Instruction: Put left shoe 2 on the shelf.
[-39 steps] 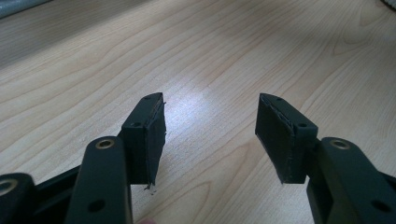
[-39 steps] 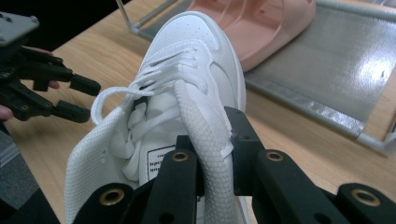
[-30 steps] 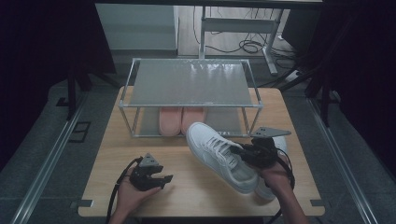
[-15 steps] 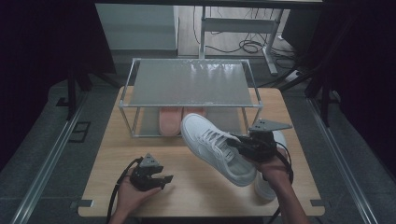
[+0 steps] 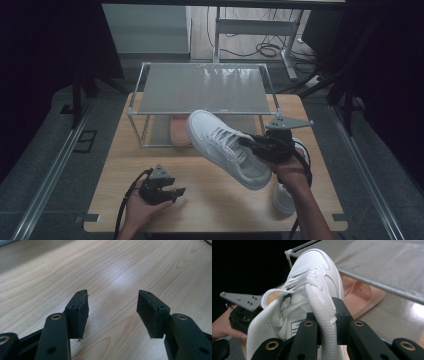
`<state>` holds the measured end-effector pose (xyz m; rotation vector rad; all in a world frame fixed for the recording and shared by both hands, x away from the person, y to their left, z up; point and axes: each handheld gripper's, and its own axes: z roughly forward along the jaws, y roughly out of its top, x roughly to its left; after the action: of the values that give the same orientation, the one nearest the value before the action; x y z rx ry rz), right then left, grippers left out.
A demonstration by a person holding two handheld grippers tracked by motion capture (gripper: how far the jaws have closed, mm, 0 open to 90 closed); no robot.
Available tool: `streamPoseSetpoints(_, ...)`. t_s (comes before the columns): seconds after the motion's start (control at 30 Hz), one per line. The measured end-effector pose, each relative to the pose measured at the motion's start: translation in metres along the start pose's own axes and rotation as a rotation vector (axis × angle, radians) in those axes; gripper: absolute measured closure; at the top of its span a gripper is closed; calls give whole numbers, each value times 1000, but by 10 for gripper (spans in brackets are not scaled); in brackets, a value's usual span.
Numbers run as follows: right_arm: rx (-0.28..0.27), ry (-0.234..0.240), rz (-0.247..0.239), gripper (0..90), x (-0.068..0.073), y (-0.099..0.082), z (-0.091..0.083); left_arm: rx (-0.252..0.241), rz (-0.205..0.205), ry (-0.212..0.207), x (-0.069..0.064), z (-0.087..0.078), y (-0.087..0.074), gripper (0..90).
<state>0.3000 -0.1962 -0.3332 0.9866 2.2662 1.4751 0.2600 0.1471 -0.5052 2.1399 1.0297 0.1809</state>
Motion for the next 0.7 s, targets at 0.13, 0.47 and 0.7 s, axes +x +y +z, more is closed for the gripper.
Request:
streamPoseSetpoints(0.13,-11,-5,-4,830,-2,10,4,0,-3,3,1,-1,0,431)
streamPoseSetpoints(0.47,-25,-6,-2,830,-7,33,17,7,0,2,0,1,-1,430)
streamPoseSetpoints(0.7,-17,-14,10,829,-13,50,28,9,6,-4,-1,2,0,430)
